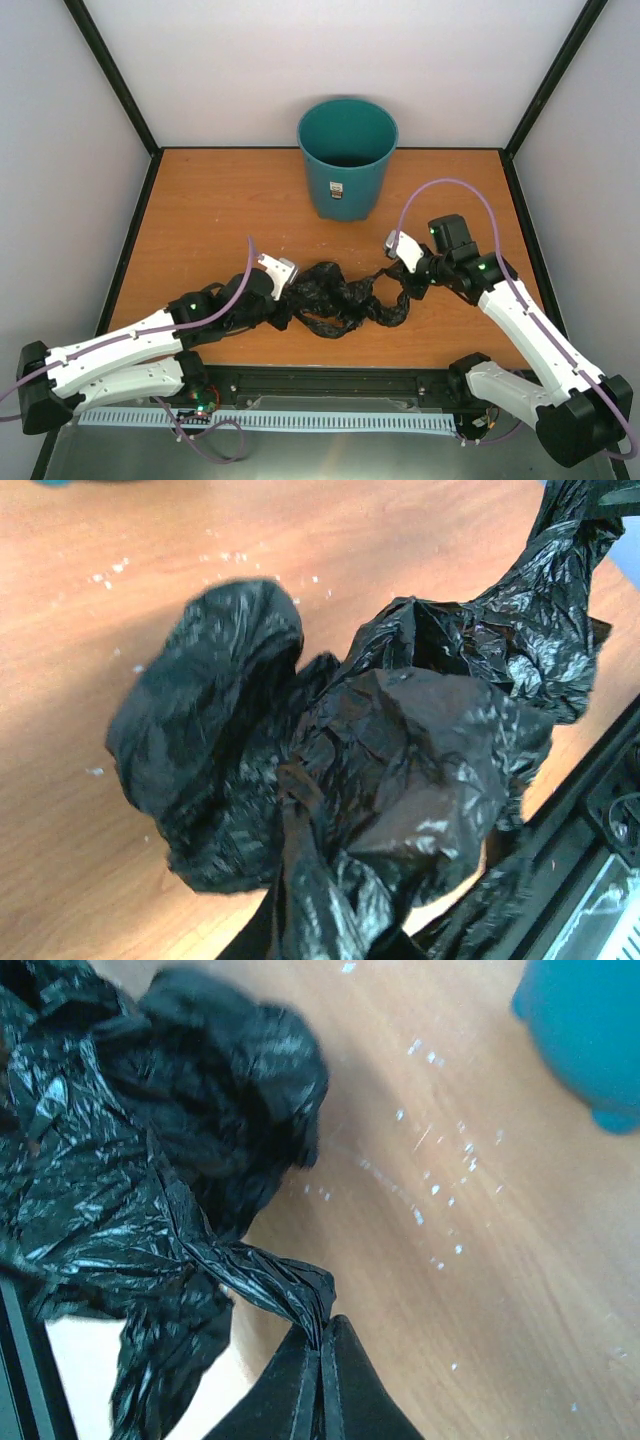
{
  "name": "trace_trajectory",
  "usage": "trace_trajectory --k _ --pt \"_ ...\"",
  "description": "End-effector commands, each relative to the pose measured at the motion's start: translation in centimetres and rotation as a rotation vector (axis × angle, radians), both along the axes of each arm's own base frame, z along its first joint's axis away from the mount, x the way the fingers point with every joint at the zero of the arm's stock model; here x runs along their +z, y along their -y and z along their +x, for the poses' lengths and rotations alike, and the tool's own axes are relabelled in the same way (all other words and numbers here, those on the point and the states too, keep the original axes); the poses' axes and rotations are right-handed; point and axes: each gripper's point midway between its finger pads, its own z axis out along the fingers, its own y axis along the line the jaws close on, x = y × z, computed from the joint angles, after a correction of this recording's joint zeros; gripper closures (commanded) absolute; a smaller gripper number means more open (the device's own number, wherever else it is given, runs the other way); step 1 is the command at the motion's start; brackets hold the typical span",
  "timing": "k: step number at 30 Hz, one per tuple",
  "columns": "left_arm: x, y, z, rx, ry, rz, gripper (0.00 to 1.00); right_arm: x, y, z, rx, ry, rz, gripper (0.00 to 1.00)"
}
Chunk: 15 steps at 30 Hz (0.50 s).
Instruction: Put the trash bags into the trash bin
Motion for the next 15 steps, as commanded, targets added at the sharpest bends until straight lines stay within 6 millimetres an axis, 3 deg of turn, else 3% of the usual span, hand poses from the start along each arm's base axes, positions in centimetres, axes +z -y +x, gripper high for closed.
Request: trace_trajectory --k 1,3,11,15 --pt "-0.9 1.1 -1.4 -0.079 -0.038 -0.032 0.99 -2.4 0.7 -1.5 0.096 0.021 -0.077 0.97" --pt "-1.3 1.3 -1.6 -0.087 -0.048 -0.042 0.99 -2.9 0.7 -1.8 0.119 0.021 -0.082 0.96" --pt "-0.8 1.6 -1.5 -0.095 -0.039 -0.055 0.99 -6.5 0.1 -3.7 0.278 -0.023 -0.128 0.69" --pt "-1.2 1.6 -1.4 -0.089 -0.037 -0.051 0.99 -8.1 -0.2 -3.7 0.296 -0.073 -0.142 0.58"
